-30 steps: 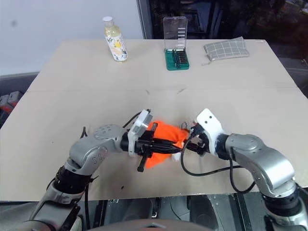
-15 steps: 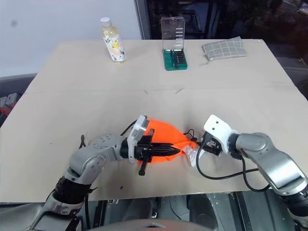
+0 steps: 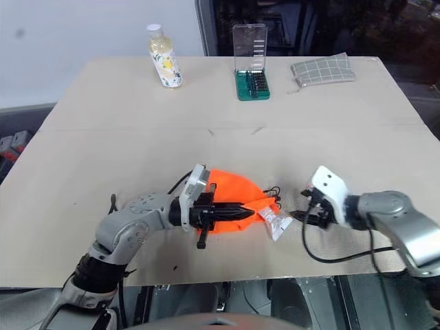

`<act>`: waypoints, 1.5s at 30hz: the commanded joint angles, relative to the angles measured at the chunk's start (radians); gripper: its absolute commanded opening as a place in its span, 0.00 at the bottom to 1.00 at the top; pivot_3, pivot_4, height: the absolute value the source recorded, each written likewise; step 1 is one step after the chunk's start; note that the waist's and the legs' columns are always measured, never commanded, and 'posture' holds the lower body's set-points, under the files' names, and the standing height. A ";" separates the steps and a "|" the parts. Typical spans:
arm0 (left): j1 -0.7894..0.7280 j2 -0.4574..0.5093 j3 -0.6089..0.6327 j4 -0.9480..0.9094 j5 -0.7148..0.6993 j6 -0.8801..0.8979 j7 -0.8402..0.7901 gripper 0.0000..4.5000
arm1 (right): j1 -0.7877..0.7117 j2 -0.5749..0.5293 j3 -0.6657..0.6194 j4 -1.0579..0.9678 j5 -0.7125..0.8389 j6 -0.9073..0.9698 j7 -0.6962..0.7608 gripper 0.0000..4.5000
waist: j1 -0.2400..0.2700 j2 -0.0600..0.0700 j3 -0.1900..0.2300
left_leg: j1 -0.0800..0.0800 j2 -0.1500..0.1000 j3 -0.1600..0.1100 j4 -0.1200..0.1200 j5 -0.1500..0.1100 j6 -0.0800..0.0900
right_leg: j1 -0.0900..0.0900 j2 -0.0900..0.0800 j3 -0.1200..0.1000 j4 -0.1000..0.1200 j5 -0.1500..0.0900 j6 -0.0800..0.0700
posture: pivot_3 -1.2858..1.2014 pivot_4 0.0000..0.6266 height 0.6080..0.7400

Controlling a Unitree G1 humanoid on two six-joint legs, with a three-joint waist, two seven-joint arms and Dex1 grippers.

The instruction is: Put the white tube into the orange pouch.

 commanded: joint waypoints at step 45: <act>0.057 -0.073 -0.004 -0.006 0.028 -0.072 0.071 0.00 | -0.398 0.537 0.066 0.345 -0.226 0.018 -0.302 0.01 | -0.007 0.000 -0.001 | 0.003 0.001 0.001 0.000 0.001 -0.002 | 0.000 0.001 0.002 0.002 0.000 -0.001 | 0.52 0.24 1.00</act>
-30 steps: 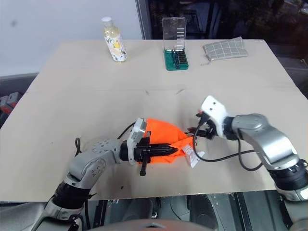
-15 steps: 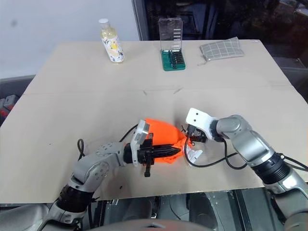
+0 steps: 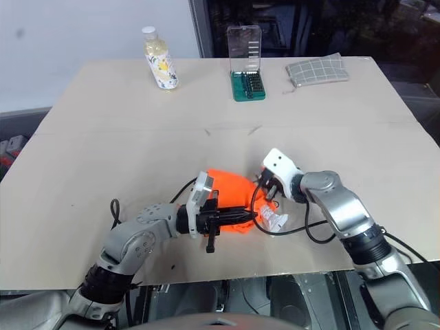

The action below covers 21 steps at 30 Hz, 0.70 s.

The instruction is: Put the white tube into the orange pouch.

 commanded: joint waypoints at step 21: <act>-0.273 -0.221 0.249 -0.015 -0.237 0.096 0.286 0.38 | -0.277 0.137 -0.641 -0.263 0.538 0.376 -0.327 0.00 | -0.001 0.001 0.001 | -0.004 -0.002 0.000 -0.003 0.000 0.000 | -0.005 -0.001 0.000 -0.001 0.000 0.000 | 0.52 0.24 1.00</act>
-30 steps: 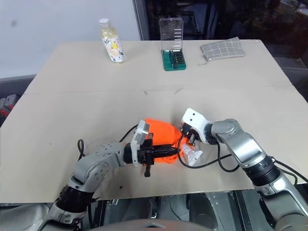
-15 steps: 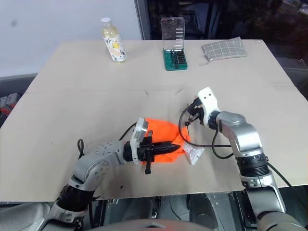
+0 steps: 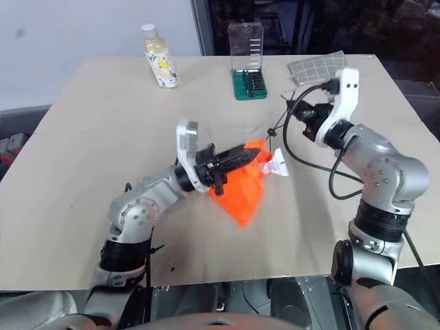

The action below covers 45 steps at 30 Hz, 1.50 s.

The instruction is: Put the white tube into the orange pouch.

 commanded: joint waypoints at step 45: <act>-0.292 -0.065 0.121 0.180 -0.068 -0.175 0.069 0.48 | -0.436 -0.194 -0.098 0.148 0.551 -0.233 -0.207 0.00 | -0.001 0.003 0.002 | -0.002 -0.002 0.002 -0.006 0.001 -0.002 | -0.001 0.000 0.000 -0.008 0.000 0.000 | 0.52 0.24 1.00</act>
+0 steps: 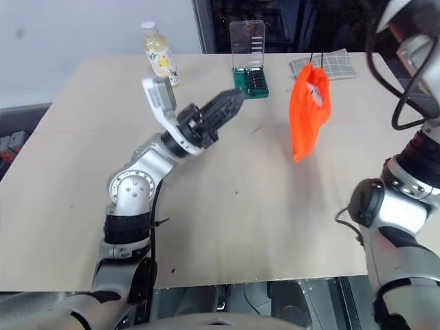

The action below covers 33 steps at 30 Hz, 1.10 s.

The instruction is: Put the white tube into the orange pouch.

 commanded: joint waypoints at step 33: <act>-0.392 -0.171 0.003 0.371 0.244 -0.358 -0.125 0.48 | 0.054 0.001 0.111 -0.075 0.169 -0.084 -0.007 0.00 | -0.001 0.002 0.001 | -0.013 -0.001 0.000 0.003 0.001 -0.002 | -0.013 0.000 -0.001 0.008 0.000 0.000 | 0.52 0.24 1.00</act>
